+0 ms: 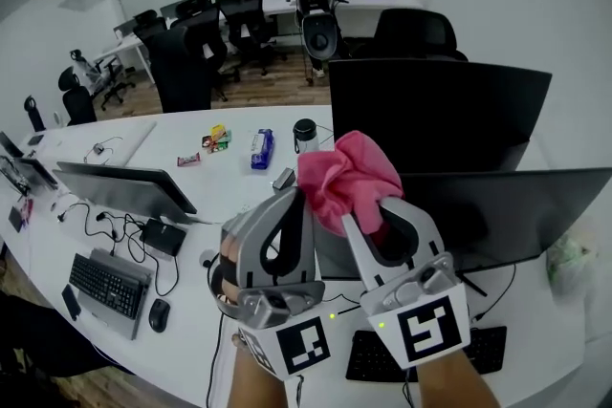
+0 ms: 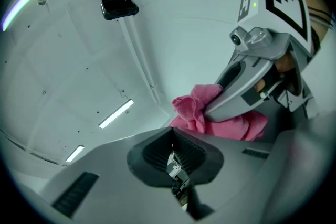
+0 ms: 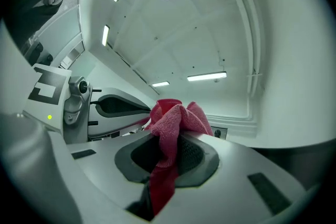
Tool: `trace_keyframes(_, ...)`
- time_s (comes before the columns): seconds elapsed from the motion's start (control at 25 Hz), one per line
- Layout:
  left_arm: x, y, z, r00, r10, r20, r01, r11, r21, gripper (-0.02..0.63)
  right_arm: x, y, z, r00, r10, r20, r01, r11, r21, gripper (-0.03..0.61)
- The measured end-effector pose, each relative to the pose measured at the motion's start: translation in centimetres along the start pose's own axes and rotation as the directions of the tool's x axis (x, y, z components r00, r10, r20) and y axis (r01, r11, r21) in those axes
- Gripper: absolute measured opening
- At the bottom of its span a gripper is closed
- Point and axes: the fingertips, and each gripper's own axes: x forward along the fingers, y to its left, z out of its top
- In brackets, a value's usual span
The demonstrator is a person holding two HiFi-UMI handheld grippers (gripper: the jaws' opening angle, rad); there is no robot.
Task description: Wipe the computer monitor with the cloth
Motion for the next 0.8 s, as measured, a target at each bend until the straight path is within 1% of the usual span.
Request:
trace_keyframes(0.12, 0.4, -1.1, 1.4, 1.0, -0.015, 0.007, 0.015, 1.0, -0.009, 0.006, -1.4, -1.5, -0.4, 1.0, -0.017, -0.014, 0.017, 1.0, -0.005, 0.061)
trace_keyframes(0.28, 0.9, -2.8, 4.5, 0.999, -0.022, 0.033, 0.022, 0.999, -0.027, 0.006, -4.1, -4.8, -0.3, 0.998, -0.06, -0.029, 0.06, 0.998, -0.009, 0.061)
trace_keyframes(0.44, 1.6, -4.6, 7.6, 0.998, -0.03, 0.046, 0.031, 0.999, -0.026, 0.006, -6.9, -8.1, -0.3, 0.995, -0.092, -0.042, 0.091, 0.996, -0.013, 0.061)
trace_keyframes(0.8, 3.8, -10.0, 13.6, 0.996, -0.063, 0.067, 0.066, 0.997, -0.042, 0.006, -12.4, -14.6, -0.8, 0.989, -0.136, -0.062, 0.134, 0.99, -0.039, 0.061)
